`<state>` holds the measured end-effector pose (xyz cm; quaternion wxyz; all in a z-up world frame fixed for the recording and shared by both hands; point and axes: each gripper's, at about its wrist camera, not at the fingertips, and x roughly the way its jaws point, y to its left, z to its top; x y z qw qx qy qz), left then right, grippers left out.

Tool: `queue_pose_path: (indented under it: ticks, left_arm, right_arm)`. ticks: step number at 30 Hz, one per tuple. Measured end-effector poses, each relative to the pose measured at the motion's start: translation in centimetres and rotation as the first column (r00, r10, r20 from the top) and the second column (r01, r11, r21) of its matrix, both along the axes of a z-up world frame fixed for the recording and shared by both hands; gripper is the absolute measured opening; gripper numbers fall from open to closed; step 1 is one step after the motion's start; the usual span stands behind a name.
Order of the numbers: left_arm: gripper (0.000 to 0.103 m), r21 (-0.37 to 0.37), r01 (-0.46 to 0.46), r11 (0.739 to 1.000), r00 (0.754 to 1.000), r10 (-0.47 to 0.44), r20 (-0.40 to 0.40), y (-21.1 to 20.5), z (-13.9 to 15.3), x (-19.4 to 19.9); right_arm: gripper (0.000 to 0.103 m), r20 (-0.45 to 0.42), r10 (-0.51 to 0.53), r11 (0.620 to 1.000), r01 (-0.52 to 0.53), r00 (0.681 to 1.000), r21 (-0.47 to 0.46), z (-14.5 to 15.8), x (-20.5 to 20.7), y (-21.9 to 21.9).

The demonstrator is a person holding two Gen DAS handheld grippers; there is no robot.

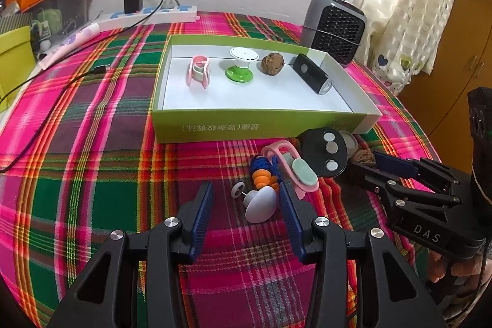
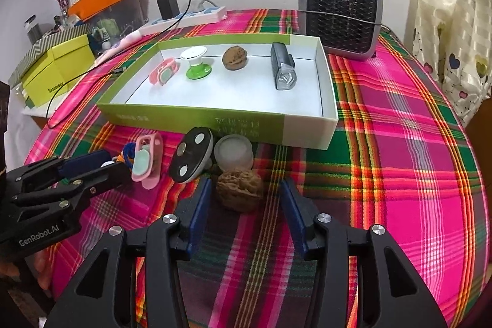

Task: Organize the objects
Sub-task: 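Withdraw both grippers from the box toward the remaining items, then grasp the white egg with the left gripper while the right gripper grasps a walnut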

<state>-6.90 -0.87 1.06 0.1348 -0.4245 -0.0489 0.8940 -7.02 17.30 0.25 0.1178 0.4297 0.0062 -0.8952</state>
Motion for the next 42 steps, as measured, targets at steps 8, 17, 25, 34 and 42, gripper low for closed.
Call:
queue_pose_path:
  ticks: [8, 17, 25, 34, 42]
  left_arm:
    - [0.032, 0.001, 0.003, 1.0, 1.0, -0.003, -0.001, 0.0, -0.1, 0.3]
    - [0.023, -0.003, 0.024, 1.0, 1.0, -0.024, 0.002, -0.1, -0.1, 0.8]
    - [0.021, -0.006, 0.027, 1.0, 1.0, -0.027, 0.002, -0.5, -0.1, 1.5]
    - [0.021, -0.011, 0.027, 1.0, 1.0, -0.027, 0.004, -1.2, -0.1, 2.0]
    - [0.022, -0.009, 0.022, 1.0, 1.0, -0.022, 0.005, -1.2, -0.2, 1.6]
  right_arm:
    - [0.037, -0.003, 0.004, 1.0, -0.004, 1.0, -0.001, 0.0, 0.1, 0.0]
    - [0.032, -0.006, 0.013, 1.0, -0.013, 1.0, 0.008, 0.0, 0.3, -0.2]
    - [0.032, -0.007, 0.013, 1.0, -0.013, 1.0, 0.007, 0.0, 0.4, -0.2]
    - [0.032, -0.008, 0.014, 1.0, -0.014, 1.0, 0.006, 0.0, 0.7, -0.1]
    - [0.032, -0.006, 0.012, 1.0, -0.012, 1.0, 0.004, 0.0, 0.8, 0.0]
